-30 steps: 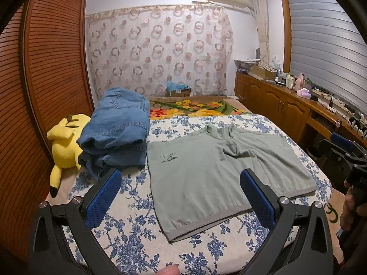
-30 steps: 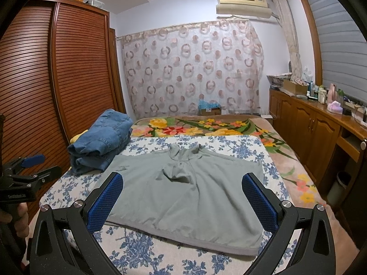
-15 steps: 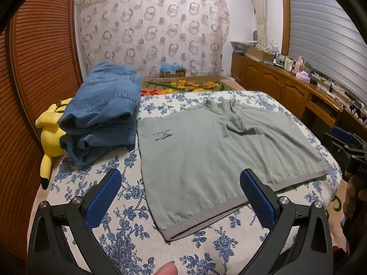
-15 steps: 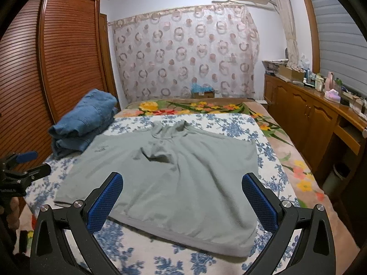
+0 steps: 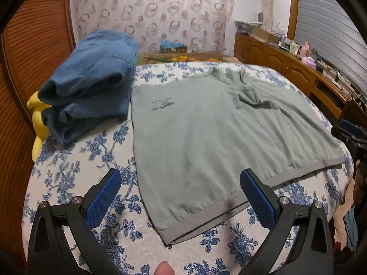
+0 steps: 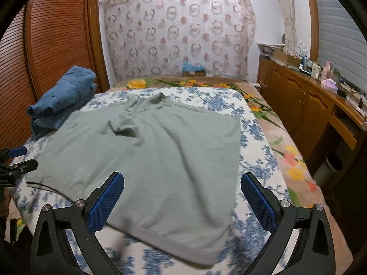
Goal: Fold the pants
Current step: 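Move both tools down toward the sweatshirt hem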
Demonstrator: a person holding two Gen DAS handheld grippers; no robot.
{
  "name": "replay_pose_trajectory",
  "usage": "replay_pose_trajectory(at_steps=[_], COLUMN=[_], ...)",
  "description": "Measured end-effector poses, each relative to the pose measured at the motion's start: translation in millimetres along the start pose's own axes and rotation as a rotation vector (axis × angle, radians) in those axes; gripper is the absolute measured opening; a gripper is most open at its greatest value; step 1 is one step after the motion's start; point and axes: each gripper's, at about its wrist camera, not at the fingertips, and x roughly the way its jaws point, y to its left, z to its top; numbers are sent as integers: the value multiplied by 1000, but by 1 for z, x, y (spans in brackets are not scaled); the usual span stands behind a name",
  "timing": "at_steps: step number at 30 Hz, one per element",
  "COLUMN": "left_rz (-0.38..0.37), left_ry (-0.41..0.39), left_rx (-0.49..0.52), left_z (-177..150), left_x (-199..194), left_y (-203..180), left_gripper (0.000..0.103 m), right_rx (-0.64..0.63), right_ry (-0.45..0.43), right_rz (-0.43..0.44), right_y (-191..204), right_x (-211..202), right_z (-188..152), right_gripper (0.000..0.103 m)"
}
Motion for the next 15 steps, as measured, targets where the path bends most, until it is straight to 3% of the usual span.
replay_pose_trajectory(at_steps=[6,15], left_rz=[-16,-44], left_ry=[24,75], left_rx=[22,22], left_z=[-3,-10], left_x=[7,24], left_y=[-4,-4], left_gripper=[103,103], right_rx=[-21,-24], right_ry=[38,138], right_rz=[-8,18], right_y=[-7,-29], right_x=[4,41], right_z=[24,60], right_gripper=[90,56])
